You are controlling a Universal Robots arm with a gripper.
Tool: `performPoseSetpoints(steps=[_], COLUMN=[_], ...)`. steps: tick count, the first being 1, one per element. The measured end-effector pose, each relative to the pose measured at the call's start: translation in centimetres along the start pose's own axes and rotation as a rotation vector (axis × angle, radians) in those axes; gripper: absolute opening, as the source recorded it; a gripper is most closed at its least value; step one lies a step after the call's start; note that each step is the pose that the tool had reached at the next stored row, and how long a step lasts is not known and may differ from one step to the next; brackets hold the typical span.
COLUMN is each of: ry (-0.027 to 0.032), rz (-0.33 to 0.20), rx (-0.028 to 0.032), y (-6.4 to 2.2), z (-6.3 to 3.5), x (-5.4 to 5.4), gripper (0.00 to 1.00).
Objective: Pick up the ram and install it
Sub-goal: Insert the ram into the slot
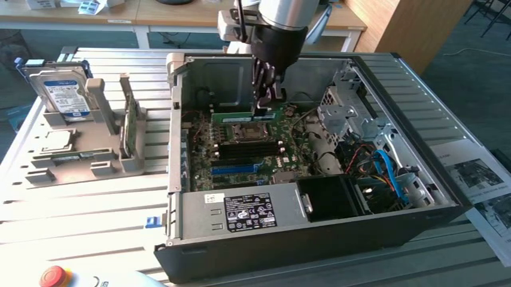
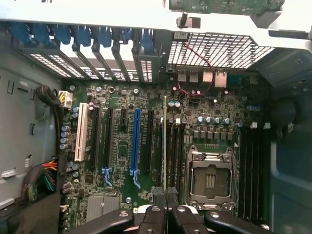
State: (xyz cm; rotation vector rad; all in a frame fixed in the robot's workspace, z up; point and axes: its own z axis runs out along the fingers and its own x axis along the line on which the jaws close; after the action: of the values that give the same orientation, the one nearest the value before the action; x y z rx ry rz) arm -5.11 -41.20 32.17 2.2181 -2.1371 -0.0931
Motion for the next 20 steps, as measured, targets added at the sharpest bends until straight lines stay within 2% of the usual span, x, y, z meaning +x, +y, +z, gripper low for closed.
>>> performPoseSetpoints(steps=[20], ry=[-0.0002], rz=[0.0], rx=[0.0001], y=[-0.29], z=[3.44], x=[0.0], gripper=[0.11])
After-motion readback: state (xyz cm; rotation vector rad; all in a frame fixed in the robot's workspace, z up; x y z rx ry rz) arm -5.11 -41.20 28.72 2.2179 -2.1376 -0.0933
